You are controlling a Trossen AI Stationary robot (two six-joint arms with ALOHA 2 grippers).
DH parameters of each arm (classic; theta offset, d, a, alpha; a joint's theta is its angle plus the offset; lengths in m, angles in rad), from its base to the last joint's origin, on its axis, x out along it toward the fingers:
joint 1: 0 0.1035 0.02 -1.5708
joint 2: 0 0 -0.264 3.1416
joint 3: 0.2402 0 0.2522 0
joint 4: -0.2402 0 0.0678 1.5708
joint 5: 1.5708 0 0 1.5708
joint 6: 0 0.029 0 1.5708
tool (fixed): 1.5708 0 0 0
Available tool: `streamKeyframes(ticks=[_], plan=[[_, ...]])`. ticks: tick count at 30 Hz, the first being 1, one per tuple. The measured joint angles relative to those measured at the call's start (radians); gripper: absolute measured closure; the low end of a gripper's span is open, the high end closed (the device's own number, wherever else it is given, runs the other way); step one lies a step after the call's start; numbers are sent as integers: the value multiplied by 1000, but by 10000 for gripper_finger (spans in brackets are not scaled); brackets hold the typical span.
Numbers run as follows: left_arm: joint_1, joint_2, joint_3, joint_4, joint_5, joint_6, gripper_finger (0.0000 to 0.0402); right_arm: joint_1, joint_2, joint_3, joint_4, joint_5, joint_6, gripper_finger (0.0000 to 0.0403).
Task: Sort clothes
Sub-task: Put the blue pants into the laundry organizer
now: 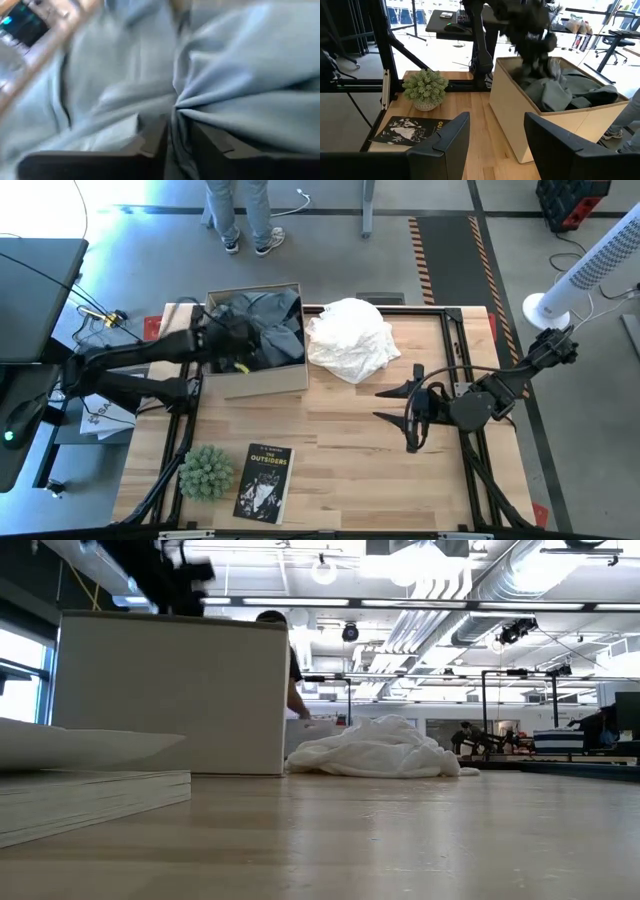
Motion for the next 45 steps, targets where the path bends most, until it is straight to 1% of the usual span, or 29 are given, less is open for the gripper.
streamKeyframes(ticks=[3,6,8,10,14,16,18,22,25,28,30,33,37,40,42,45], plan=[[10,-29,128,-138,41,-6,280,0,0,0,0,0,0,217],[18,-36,266,-285,-1,-37,244,0,0,0,1,0,0,217],[25,-37,332,-290,-32,-52,229,0,0,0,5,0,-11,217],[32,-38,355,-195,-22,-39,222,0,0,0,9,1,-25,217],[55,-16,314,53,89,32,218,0,0,0,24,1,-29,217],[76,12,279,111,102,36,218,0,0,0,24,1,-25,217],[94,47,238,123,101,35,218,0,0,0,24,1,-22,217],[108,102,167,17,89,-7,219,0,0,0,23,1,-20,217],[108,128,130,-150,63,-43,227,0,0,0,23,1,-18,217],[108,136,119,-322,52,-71,237,0,0,0,22,1,-18,217],[108,127,137,-429,48,-95,242,0,0,0,22,1,-18,217],[107,97,203,-545,55,-101,246,0,-1,0,22,1,-19,217],[108,63,332,-623,117,-87,247,0,-1,0,22,2,-26,217],[112,61,453,-679,137,-87,247,0,-1,0,22,2,-26,217],[119,59,519,-679,136,-88,247,0,-1,0,22,2,-26,217],[131,53,558,-555,128,-83,247,0,-1,0,26,2,-35,217]])
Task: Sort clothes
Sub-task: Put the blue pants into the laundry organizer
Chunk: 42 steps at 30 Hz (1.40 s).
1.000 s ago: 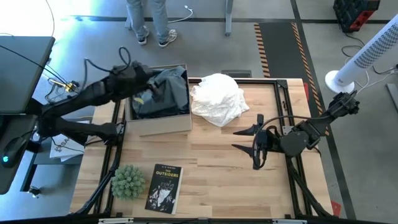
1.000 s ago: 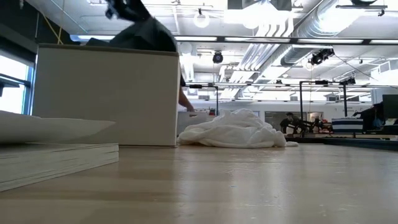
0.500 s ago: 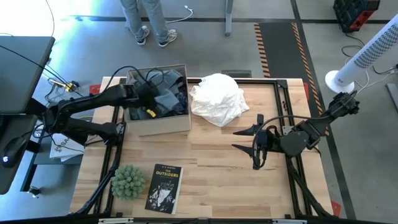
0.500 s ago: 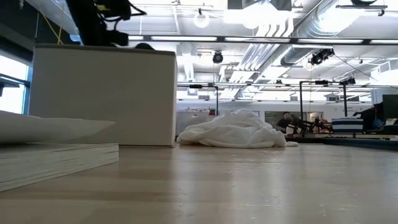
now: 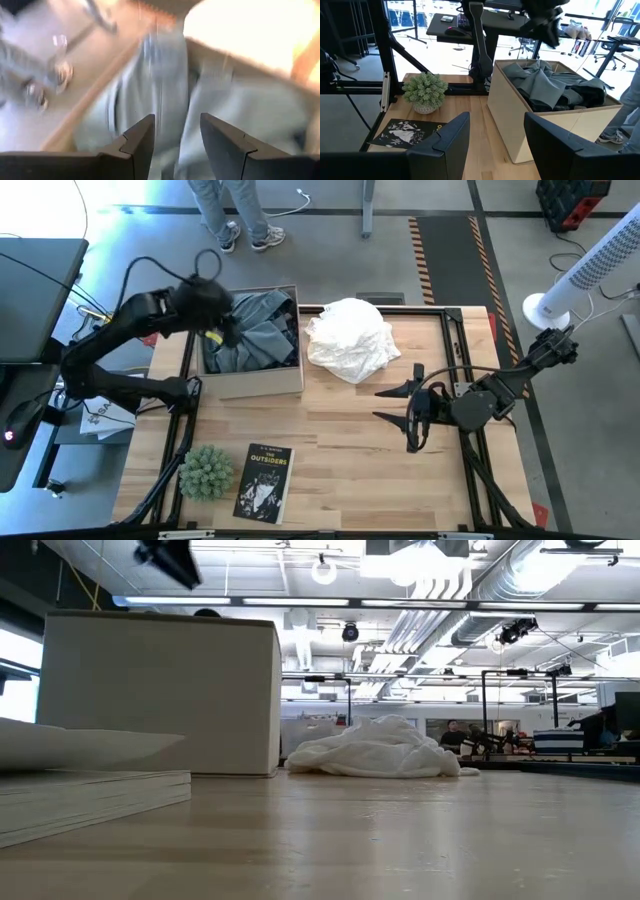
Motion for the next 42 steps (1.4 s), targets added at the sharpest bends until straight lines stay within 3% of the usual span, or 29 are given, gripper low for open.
streamKeyframes(ticks=[4,10,14,19,23,27,32,36,42], plan=[[6,-2,-71,296,16,92,248,0,0,0,3,0,0,217],[52,41,-397,829,30,158,281,0,0,0,4,0,1,217],[95,150,-617,1141,1,15,311,0,0,0,3,0,1,217],[139,312,-747,1308,-8,-140,342,0,0,0,3,-2,0,217],[142,407,-742,1331,53,-104,361,0,0,0,3,4,-10,217],[135,396,-676,1280,66,-42,374,0,0,0,10,6,-10,217],[112,273,-530,1162,84,43,380,0,0,0,19,7,-10,217],[75,162,-420,940,85,91,380,0,0,0,18,7,1,217],[35,-4,-403,697,-69,63,381,0,0,0,18,7,1,217]])
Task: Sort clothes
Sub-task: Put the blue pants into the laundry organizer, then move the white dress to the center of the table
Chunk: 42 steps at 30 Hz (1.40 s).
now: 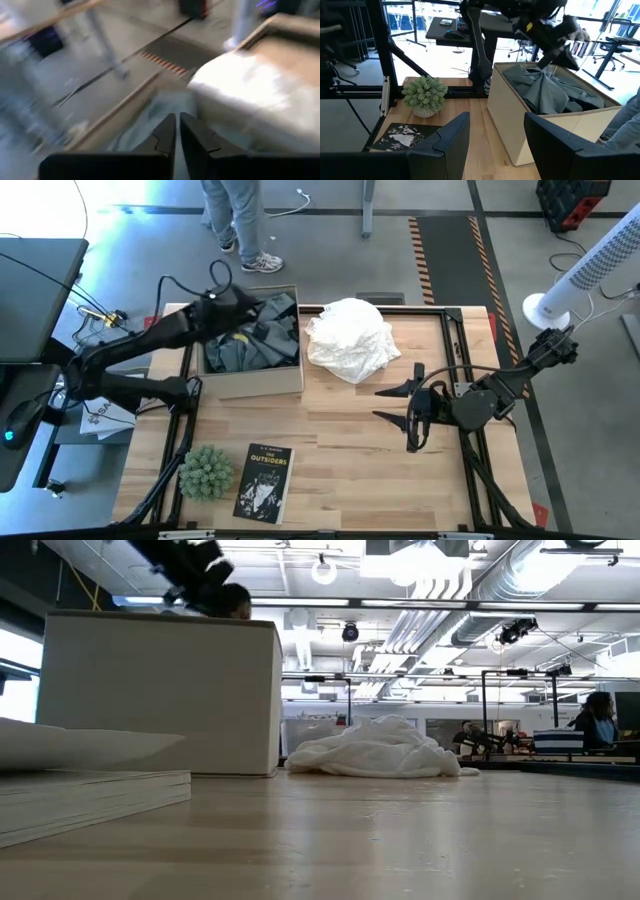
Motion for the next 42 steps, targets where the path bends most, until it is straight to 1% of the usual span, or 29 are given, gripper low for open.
streamKeyframes(ticks=[2,3,5,7,9,11,12,14,18,21,23,26,29,32,34,35,37,40,42], plan=[[1,-37,-68,0,-29,-39,381,0,0,0,0,0,0,217],[1,-52,-114,29,-30,-56,381,0,0,0,0,0,-1,217],[0,-65,-229,139,-27,-82,381,0,0,0,0,0,-5,217],[4,-50,-366,284,-25,-108,381,0,0,0,0,0,-10,217],[24,-8,-490,480,-15,-134,381,0,0,0,0,0,-11,217],[58,58,-579,669,24,-165,381,0,0,0,0,0,-11,217],[78,98,-607,737,49,-183,381,0,0,0,0,2,-11,217],[114,177,-625,820,97,-203,385,0,0,0,0,2,-18,217],[161,297,-598,871,164,-182,399,0,0,0,0,2,-20,217],[168,316,-570,863,186,-140,399,0,0,0,-2,2,-18,217],[161,290,-555,828,182,-112,399,0,0,0,-5,2,-14,217],[144,199,-522,740,162,-100,401,0,0,0,-11,2,19,217],[125,80,-472,598,161,-95,400,-15,0,0,-12,-1,62,217],[95,-38,-404,450,162,-75,401,-64,0,0,-34,-4,136,217],[62,-102,-363,361,151,-58,401,-116,0,0,-70,-27,154,218],[42,-129,-344,325,135,-55,401,-149,0,0,-93,-47,154,218],[-15,-173,-310,257,68,-55,401,-237,0,0,-154,-118,157,223],[-129,-209,-280,183,-85,-32,401,-413,17,0,-218,-277,161,235],[-216,-214,-274,169,-207,-22,401,-524,47,0,-225,-337,120,242]])
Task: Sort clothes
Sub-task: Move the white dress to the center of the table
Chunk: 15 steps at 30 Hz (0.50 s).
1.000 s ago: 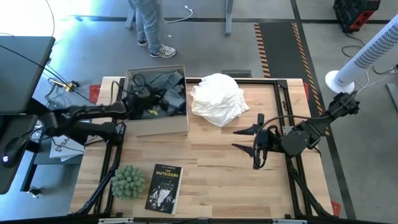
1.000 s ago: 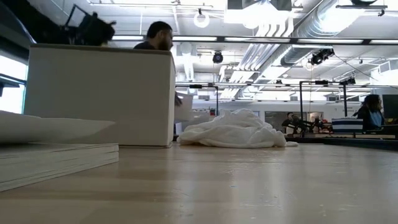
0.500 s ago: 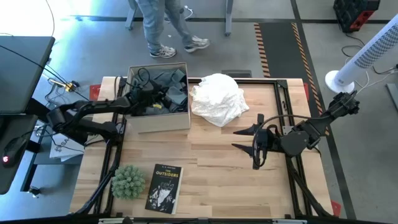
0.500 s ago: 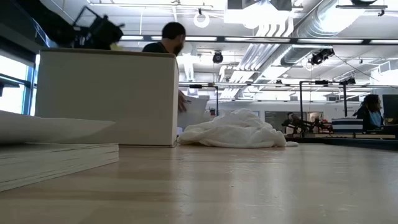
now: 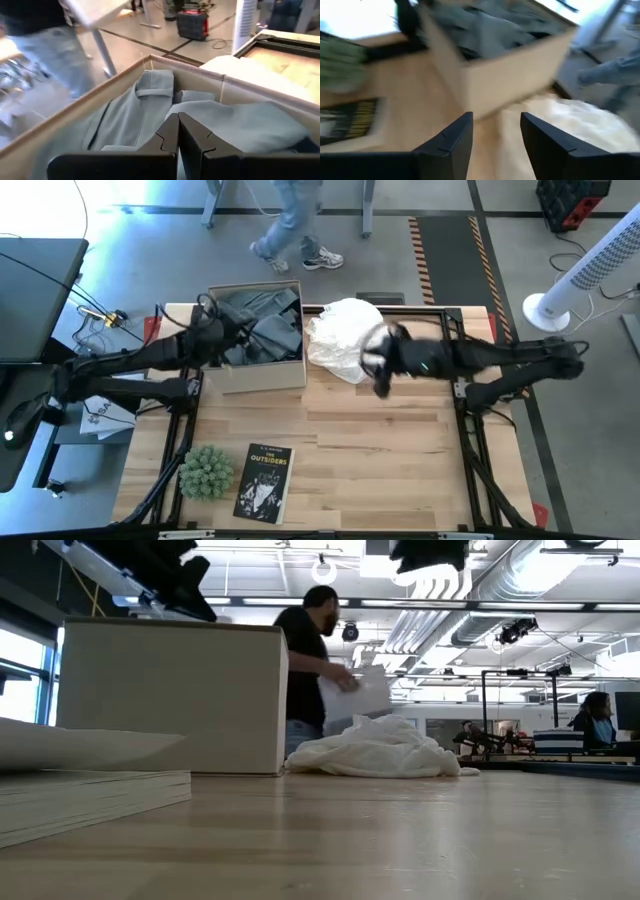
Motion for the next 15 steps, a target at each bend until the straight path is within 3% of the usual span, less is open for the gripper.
streamKeyframes(ticks=[4,10,15], plan=[[-156,15,1,-13,-136,-16,401,-199,83,0,14,-55,-125,245],[-331,78,1,-33,-181,-132,401,-444,306,0,15,-109,-183,245],[-425,155,1,-34,-231,-197,401,-559,523,0,9,-148,-132,245]])
